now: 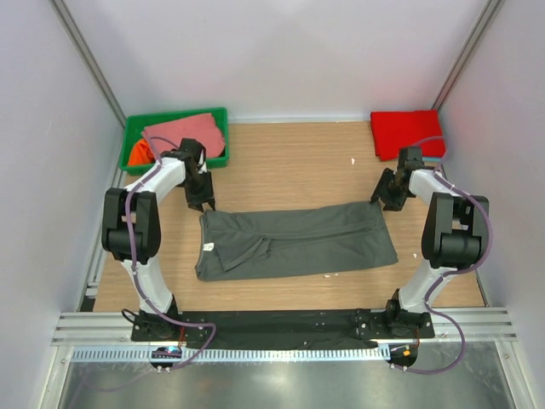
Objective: Fold and stack the t-shirts
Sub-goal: Fold the tshirt
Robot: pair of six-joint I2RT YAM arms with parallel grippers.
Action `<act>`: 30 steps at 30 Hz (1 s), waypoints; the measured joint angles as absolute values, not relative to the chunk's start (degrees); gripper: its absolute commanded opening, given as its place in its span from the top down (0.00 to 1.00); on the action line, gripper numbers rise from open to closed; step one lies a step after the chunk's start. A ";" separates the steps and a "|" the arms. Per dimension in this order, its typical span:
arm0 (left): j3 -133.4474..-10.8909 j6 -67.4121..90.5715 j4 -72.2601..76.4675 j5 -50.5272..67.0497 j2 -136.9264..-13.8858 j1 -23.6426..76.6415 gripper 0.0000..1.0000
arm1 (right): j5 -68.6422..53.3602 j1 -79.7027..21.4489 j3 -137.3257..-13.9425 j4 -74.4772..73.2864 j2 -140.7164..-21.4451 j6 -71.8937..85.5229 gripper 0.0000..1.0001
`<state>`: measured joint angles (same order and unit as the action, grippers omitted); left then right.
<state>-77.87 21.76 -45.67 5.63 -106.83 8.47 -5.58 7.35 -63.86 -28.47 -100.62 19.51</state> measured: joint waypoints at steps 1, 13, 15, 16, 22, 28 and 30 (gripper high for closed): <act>-77.95 21.76 -45.69 5.63 -107.26 8.47 0.60 | -5.67 7.35 -64.05 -28.32 -100.84 19.46 0.47; -78.98 21.54 -45.87 5.80 -109.89 8.45 0.80 | -6.42 7.35 -65.08 -26.39 -101.49 18.92 0.49; -78.98 21.56 -45.87 5.87 -109.89 8.45 0.82 | -6.46 7.35 -65.12 -26.37 -101.82 18.74 0.51; -78.98 21.58 -45.84 5.87 -109.89 8.45 0.82 | -6.57 7.35 -65.12 -26.37 -101.97 18.70 0.54; -79.00 21.65 -45.87 6.07 -109.89 8.45 0.90 | -6.83 7.35 -65.17 -26.28 -102.91 18.50 0.68; -79.00 21.82 -45.84 6.02 -109.89 8.21 1.00 | -6.13 7.35 -66.59 -26.30 -104.16 18.39 0.99; -79.00 21.85 -45.84 5.91 -109.89 7.90 1.00 | -5.43 7.35 -67.00 -26.30 -104.29 18.46 0.99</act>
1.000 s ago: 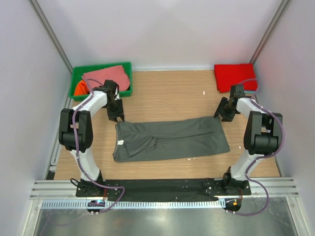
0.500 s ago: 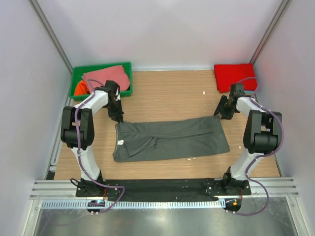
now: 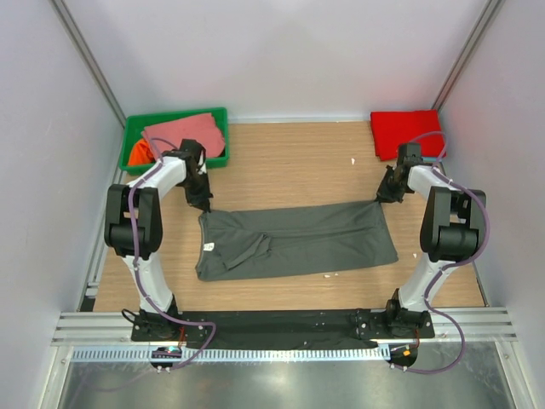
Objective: Fold and stack the t-shirts
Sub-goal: Fold the tshirt
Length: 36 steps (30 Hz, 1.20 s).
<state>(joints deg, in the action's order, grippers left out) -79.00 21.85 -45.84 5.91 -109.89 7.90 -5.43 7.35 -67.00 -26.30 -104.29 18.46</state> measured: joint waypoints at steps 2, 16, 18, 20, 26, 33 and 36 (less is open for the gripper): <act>-78.87 22.06 -45.67 5.58 -109.89 7.46 1.00 | -4.10 7.35 -67.24 -26.37 -104.31 18.57 0.99; -75.13 22.63 -43.68 4.34 -106.63 6.28 0.69 | -2.55 7.35 -67.20 -26.11 -105.43 18.79 0.79; -75.09 22.65 -43.79 4.23 -106.37 6.26 0.62 | -2.68 7.35 -67.31 -26.33 -105.43 18.94 0.70; -75.09 22.70 -44.05 3.81 -105.60 6.24 0.62 | -2.57 7.35 -67.85 -27.27 -105.43 18.98 0.66; -75.11 22.06 -46.15 2.13 -99.24 6.46 0.60 | 1.15 6.81 -69.89 -31.46 -103.88 18.26 0.57; -74.94 20.23 -46.96 10.50 -94.35 12.91 0.59 | 2.81 3.05 -70.74 -34.48 -97.69 16.78 0.55; -73.95 19.46 -46.74 13.54 -95.22 19.42 0.59 | 0.60 0.58 -70.72 -34.35 -96.82 16.75 0.55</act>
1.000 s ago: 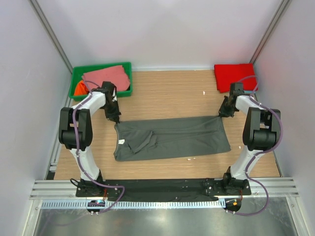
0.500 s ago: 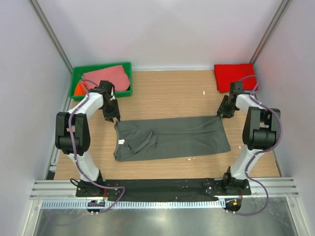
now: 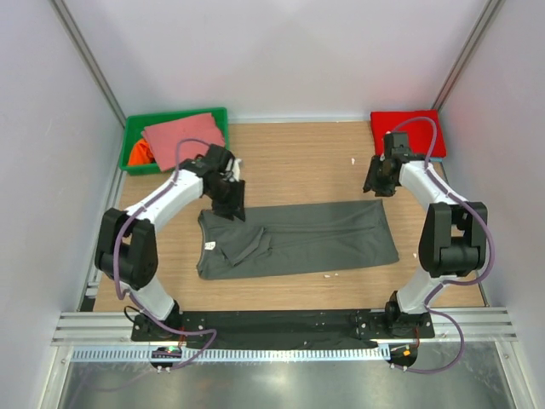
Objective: Fold and stack the t-shirts
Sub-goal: Fold the tshirt
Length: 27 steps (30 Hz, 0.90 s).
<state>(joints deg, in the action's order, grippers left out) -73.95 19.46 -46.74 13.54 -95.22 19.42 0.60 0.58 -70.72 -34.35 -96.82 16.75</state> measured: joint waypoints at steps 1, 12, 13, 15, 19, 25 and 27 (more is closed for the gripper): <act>-73.49 19.49 -46.48 14.44 -95.72 21.96 0.58 | -0.16 -0.38 -70.72 -34.30 -96.82 16.75 0.55; -68.36 23.44 -45.21 14.94 -97.23 29.41 0.59 | -3.03 -3.03 -66.72 -33.91 -96.90 15.38 0.49; -67.66 23.92 -45.10 14.66 -97.23 29.54 0.59 | -2.87 -3.03 -66.39 -33.93 -96.90 15.33 0.48; -66.19 24.91 -44.91 14.24 -97.23 30.11 0.58 | -2.42 -3.01 -65.63 -33.80 -96.88 15.33 0.49; -64.03 26.13 -44.51 14.22 -97.32 31.64 0.59 | -1.63 -2.98 -62.52 -33.23 -96.25 15.38 0.49; -61.54 27.97 -43.51 13.61 -99.20 33.26 0.59 | -1.17 -3.01 -59.24 -32.67 -96.12 15.33 0.50; -60.90 28.38 -43.57 12.84 -99.18 33.50 0.59 | -1.13 -2.98 -58.89 -32.53 -96.12 15.31 0.50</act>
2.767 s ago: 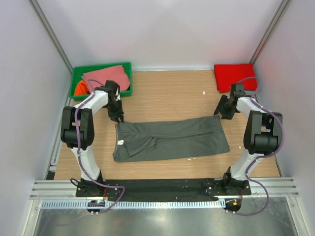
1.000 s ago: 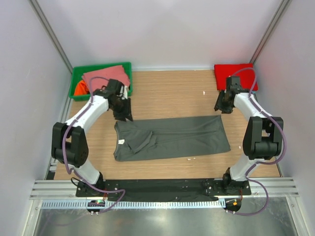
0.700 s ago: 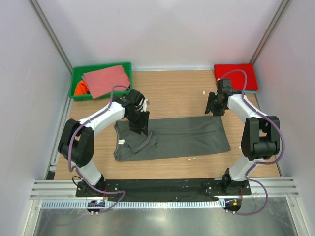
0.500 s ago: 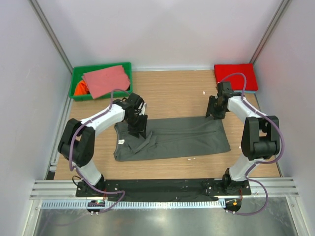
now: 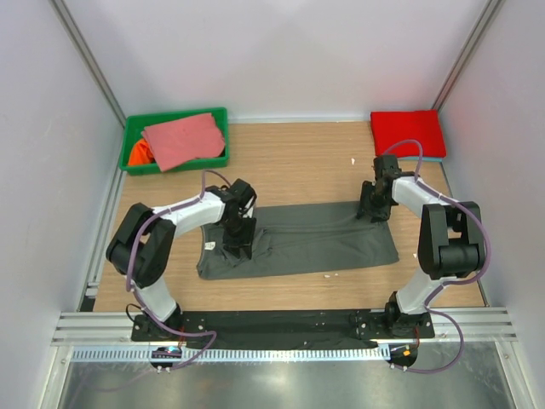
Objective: Fold and stack the t-shirts
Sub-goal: Fold the tshirt
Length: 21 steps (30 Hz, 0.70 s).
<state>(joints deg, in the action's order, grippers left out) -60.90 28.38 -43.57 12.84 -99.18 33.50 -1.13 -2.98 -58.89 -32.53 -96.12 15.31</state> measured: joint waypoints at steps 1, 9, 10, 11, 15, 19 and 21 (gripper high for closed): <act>-60.62 28.60 -43.59 12.08 -99.07 33.65 0.59 | -0.93 -2.98 -58.78 -32.51 -96.09 15.31 0.50; -61.19 32.01 -46.48 1.85 -87.77 34.37 0.50 | 1.50 -4.64 -58.78 -33.52 -92.51 15.09 0.47; -61.69 32.56 -46.81 0.84 -86.04 34.39 0.50 | 1.80 -5.52 -59.05 -33.78 -91.88 15.07 0.47; -62.26 33.04 -47.05 -0.25 -84.27 34.39 0.49 | 2.15 -6.70 -59.57 -34.15 -91.24 15.00 0.47; -62.96 34.98 -47.27 -2.66 -81.17 34.39 0.49 | 2.33 -10.33 -61.19 -34.15 -90.00 14.55 0.46; -61.93 36.73 -47.40 -2.83 -81.14 34.39 0.48 | 2.42 -13.10 -62.19 -34.33 -89.91 13.87 0.46; -60.75 37.26 -47.18 -2.70 -81.23 34.39 0.47 | 2.42 -13.89 -62.41 -34.33 -89.91 13.80 0.46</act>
<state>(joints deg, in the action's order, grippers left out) -60.75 37.26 -47.18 -2.70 -81.23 34.39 2.42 -13.89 -62.41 -34.33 -89.91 13.80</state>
